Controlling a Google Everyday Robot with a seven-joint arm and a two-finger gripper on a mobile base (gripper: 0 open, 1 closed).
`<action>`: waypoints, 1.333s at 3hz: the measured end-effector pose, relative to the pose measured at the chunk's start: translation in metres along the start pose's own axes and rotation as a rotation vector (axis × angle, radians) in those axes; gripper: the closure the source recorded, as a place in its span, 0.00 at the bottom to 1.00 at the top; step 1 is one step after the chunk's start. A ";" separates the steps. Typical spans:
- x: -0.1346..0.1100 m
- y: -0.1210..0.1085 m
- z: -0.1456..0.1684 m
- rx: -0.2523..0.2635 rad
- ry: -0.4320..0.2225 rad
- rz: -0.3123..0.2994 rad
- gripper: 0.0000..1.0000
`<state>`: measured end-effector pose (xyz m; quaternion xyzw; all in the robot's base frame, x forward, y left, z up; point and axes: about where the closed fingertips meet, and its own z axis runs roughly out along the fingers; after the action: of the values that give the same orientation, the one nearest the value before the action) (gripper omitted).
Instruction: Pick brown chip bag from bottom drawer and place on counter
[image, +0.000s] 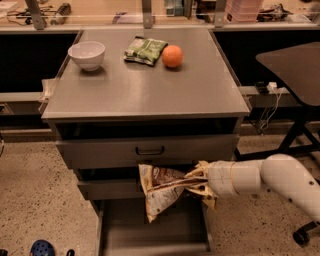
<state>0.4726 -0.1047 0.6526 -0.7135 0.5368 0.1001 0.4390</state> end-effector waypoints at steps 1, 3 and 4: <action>-0.016 -0.016 -0.024 -0.064 -0.048 0.055 1.00; -0.059 -0.078 -0.082 -0.052 -0.007 -0.038 1.00; -0.070 -0.133 -0.112 0.008 0.070 -0.094 1.00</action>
Offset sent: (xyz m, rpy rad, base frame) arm 0.0099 -0.0193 0.1419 -0.0151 0.0208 0.0808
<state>0.5212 -0.1349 0.8311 -0.7392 0.5179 0.0521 0.4273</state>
